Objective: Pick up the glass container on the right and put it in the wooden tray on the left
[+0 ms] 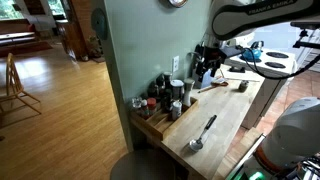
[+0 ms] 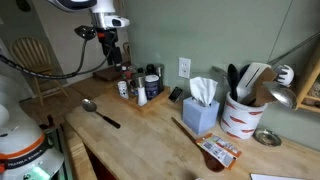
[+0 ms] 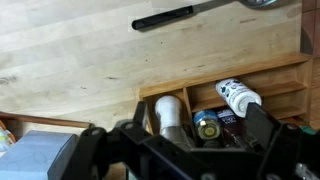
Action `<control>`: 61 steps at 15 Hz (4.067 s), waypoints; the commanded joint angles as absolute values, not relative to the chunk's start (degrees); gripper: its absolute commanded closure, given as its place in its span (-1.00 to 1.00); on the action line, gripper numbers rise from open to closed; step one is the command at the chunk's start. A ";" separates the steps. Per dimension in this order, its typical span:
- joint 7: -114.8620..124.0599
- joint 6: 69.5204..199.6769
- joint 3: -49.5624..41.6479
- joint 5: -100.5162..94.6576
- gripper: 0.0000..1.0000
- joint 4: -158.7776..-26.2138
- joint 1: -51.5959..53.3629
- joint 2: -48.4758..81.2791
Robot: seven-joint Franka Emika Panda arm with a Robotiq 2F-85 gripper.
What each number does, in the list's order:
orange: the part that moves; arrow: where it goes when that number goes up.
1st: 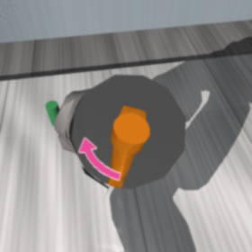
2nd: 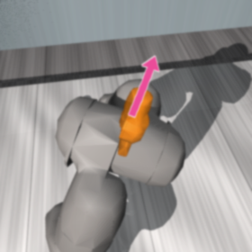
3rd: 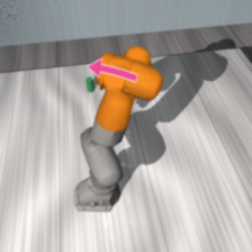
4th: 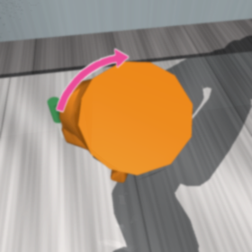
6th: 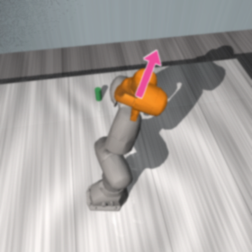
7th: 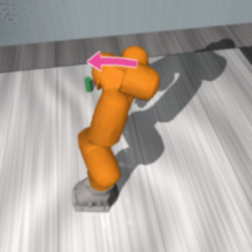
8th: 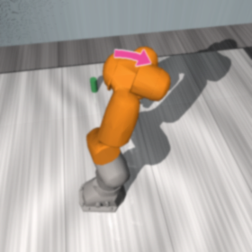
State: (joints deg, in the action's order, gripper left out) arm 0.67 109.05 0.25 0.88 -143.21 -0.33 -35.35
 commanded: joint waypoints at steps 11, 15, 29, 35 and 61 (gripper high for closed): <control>0.69 108.91 0.18 0.83 -1.00 -143.09 -0.27 -35.32; 0.69 108.91 0.18 0.83 -1.00 -143.09 -0.27 -35.32; 0.39 115.64 -13.12 -2.69 -1.00 -138.13 -13.88 -32.94; 7.88 122.17 -13.72 -11.01 -1.00 -138.27 -23.02 -28.50; 23.37 132.43 -20.56 -10.10 -1.00 -125.08 -27.24 0.75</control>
State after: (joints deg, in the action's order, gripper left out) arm 20.54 130.98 -19.03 -11.14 -129.95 -28.11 -6.35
